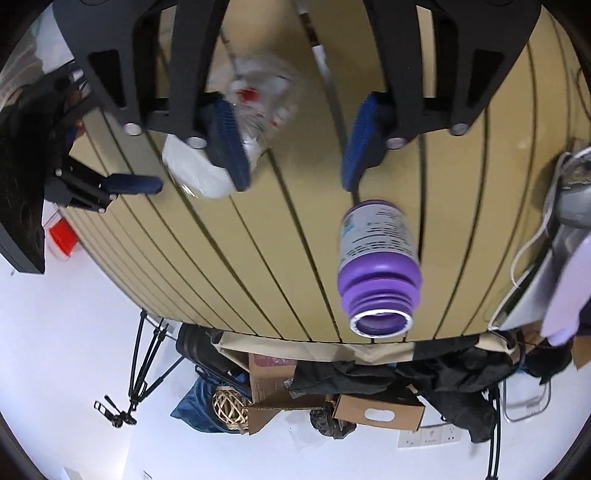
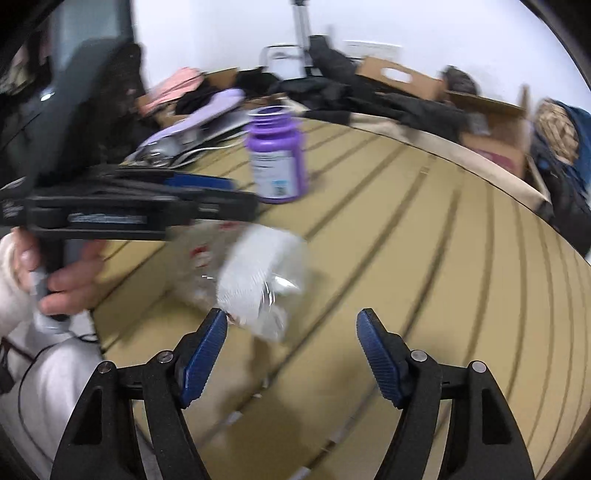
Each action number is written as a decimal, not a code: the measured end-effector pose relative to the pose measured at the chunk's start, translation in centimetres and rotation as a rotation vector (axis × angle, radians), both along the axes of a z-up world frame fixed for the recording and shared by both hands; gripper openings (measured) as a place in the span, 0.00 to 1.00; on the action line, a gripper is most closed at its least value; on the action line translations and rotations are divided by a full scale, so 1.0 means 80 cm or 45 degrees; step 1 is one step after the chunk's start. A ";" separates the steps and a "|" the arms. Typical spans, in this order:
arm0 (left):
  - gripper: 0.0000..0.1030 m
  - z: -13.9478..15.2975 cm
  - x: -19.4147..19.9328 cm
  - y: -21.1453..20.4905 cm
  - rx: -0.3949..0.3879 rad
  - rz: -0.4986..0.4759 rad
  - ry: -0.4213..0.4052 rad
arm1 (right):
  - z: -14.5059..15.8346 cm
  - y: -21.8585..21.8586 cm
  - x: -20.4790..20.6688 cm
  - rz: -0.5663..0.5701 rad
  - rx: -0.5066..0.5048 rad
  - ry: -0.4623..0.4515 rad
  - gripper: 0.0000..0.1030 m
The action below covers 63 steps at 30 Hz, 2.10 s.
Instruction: Organize rigid objects
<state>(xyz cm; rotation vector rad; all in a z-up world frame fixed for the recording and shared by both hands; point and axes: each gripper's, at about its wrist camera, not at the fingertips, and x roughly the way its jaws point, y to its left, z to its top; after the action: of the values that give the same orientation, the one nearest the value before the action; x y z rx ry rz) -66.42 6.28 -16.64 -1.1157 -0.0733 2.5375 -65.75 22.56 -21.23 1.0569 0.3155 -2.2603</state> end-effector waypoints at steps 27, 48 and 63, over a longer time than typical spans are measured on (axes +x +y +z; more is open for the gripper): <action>0.59 0.099 -0.021 0.086 -0.139 -0.361 0.379 | 0.087 0.113 -0.019 -0.227 -0.854 -0.152 0.81; 0.97 0.120 -0.114 0.104 -0.226 -0.559 0.538 | 0.165 0.011 -0.159 -0.276 -0.372 0.167 0.65; 0.99 0.089 -0.145 0.055 -0.152 -0.468 0.317 | 0.115 0.008 -0.241 -0.282 -0.315 0.040 0.66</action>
<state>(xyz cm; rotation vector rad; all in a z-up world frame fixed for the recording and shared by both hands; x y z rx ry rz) -78.00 10.70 -9.50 -0.7610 0.3220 2.3439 -85.07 23.19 -12.07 0.9665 -0.0727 -2.4360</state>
